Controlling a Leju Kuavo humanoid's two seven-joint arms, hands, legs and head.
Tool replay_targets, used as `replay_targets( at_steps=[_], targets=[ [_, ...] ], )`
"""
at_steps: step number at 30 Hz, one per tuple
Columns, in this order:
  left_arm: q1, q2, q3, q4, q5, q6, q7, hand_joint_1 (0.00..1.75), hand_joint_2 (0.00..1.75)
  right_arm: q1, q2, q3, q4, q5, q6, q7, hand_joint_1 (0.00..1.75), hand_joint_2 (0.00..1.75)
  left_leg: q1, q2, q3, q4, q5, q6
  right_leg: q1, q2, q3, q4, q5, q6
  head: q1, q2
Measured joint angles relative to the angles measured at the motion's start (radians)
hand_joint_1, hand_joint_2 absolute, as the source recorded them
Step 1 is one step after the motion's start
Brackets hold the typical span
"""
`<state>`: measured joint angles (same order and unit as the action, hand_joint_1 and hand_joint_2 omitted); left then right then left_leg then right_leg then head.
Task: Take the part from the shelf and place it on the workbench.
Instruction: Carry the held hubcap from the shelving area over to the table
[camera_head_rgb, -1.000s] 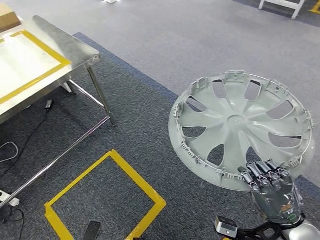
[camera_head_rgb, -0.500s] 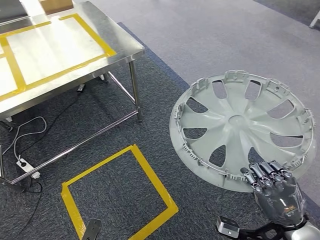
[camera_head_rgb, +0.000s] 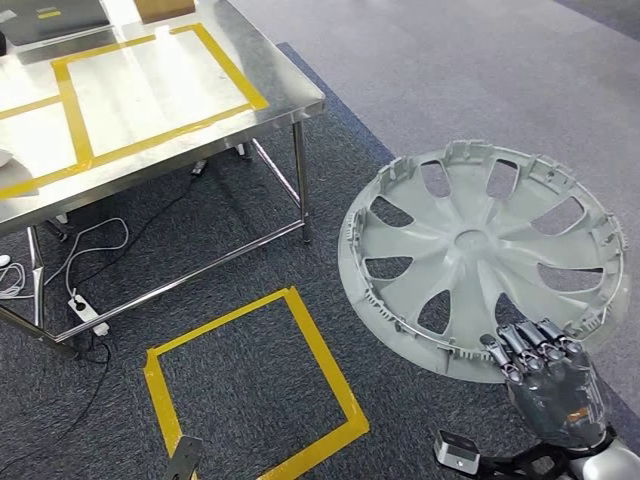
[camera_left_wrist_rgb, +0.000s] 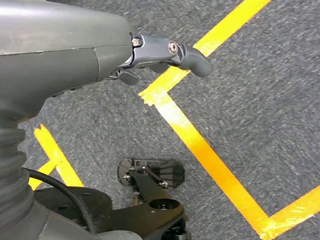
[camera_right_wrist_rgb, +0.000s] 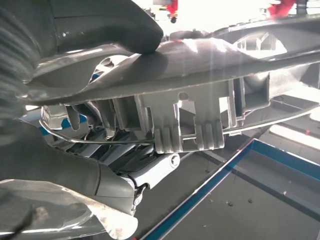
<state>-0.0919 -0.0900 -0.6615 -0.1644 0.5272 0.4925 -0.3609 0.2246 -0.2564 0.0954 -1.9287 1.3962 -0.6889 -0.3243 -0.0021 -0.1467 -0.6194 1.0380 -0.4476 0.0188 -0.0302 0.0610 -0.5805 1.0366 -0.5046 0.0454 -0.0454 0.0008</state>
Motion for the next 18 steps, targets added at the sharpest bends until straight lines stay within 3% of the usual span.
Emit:
replay_targets(
  at_steps=[7,10,12,13,14,16,18],
  targets=[
    [0.0,0.0,0.0,0.0,0.0,0.0,0.0,0.0,1.75,0.0,0.0,0.0,0.0,0.0,0.0,0.0,1.75,1.75,0.0,-0.002,0.0,0.0,0.0,-0.001,0.0,-0.002,0.0,0.0,0.0,-0.001,0.0,0.0],
    [0.003,0.002,0.0,0.0,0.0,0.001,0.001,0.0,1.75,-0.001,0.0,0.0,0.001,0.0,0.0,0.0,1.75,1.75,-0.001,-0.005,-0.001,0.002,-0.002,-0.004,-0.004,-0.013,0.004,-0.005,0.002,-0.005,0.0,0.0],
    [0.002,0.003,0.0,0.0,-0.001,0.001,0.001,0.0,1.75,-0.003,0.0,0.0,0.001,0.0,0.0,0.0,1.75,1.75,-0.004,0.056,-0.024,0.054,-0.033,-0.014,-0.006,-0.037,0.014,-0.01,0.0,-0.015,-0.005,0.0],
    [0.001,0.004,0.0,0.0,-0.001,0.001,0.002,0.0,1.75,-0.003,0.0,-0.001,0.001,0.0,0.0,0.0,1.75,1.75,-0.004,0.093,-0.055,0.12,-0.064,-0.02,-0.005,-0.056,0.02,-0.012,-0.003,-0.021,-0.008,0.0],
    [0.0,0.003,0.0,0.0,-0.002,0.002,0.002,0.0,1.75,-0.003,0.0,-0.001,0.002,0.0,0.0,0.0,1.75,1.75,-0.003,0.127,-0.081,0.173,-0.078,-0.025,-0.002,-0.082,0.028,-0.012,-0.009,-0.024,-0.011,0.0],
    [-0.002,0.003,0.0,0.0,-0.002,0.002,0.001,0.0,1.75,-0.005,0.001,-0.001,0.004,0.001,0.0,0.0,1.75,1.75,-0.011,0.183,-0.061,0.127,-0.048,-0.009,0.007,-0.148,0.05,-0.015,-0.028,-0.015,-0.01,0.0],
    [-0.004,0.001,0.0,-0.001,-0.002,0.003,0.0,0.0,1.75,-0.009,0.001,-0.003,0.007,0.0,0.0,-0.002,1.75,1.75,-0.017,0.158,0.001,0.003,-0.002,0.023,0.012,-0.125,-0.02,0.122,-0.083,0.004,-0.002,0.0]
  ],
)
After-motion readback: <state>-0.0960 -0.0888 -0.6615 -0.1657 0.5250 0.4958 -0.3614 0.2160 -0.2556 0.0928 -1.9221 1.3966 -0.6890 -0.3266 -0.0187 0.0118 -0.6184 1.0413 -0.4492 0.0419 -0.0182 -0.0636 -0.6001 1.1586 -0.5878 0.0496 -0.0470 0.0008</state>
